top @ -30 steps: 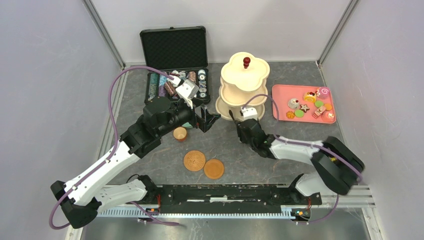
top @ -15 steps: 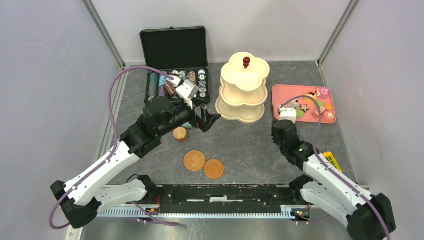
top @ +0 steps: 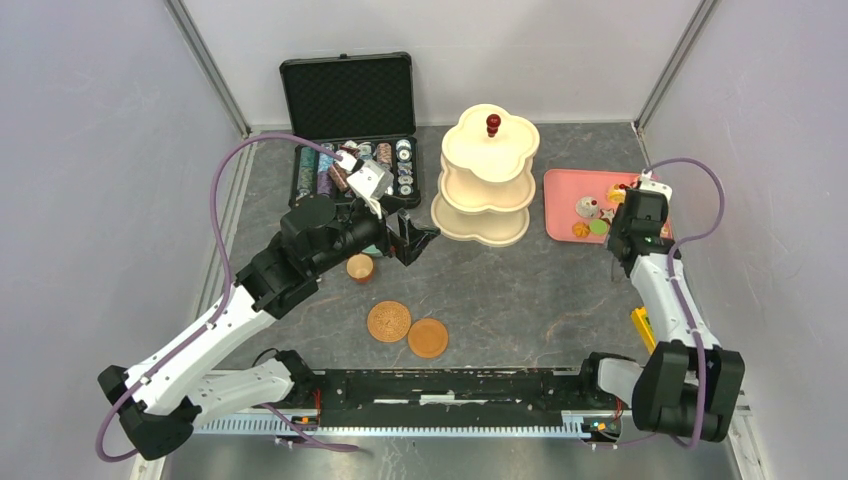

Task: Serve the afternoon tea

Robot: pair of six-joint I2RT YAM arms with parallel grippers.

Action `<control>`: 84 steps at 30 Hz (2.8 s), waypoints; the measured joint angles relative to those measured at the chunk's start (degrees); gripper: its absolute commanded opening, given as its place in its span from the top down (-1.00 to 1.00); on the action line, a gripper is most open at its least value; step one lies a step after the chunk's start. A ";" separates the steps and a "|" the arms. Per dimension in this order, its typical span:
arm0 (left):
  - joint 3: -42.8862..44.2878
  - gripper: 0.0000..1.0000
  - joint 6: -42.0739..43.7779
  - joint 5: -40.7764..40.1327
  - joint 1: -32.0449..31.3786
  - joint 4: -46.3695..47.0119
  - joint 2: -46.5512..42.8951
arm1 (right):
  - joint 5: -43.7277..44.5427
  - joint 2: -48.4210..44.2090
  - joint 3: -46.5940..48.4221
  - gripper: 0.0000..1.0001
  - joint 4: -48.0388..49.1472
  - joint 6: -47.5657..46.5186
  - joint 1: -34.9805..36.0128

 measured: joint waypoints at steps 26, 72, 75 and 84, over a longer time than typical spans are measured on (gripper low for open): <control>0.00 -1.00 0.02 -0.59 -2.80 -0.07 -0.63 | -7.50 16.33 2.75 0.15 3.15 0.59 -9.64; 0.00 -1.00 0.00 -0.48 -3.15 -0.04 -0.31 | -24.00 -2.08 -0.20 1.00 1.92 -2.43 -1.18; 0.00 -1.00 0.00 -0.48 -3.15 -0.04 -0.22 | -28.87 -3.32 -1.70 1.00 3.04 -0.87 1.29; 0.00 -1.00 0.00 -0.50 -3.15 -0.04 0.55 | -38.21 -2.58 -11.80 1.00 14.14 6.58 5.81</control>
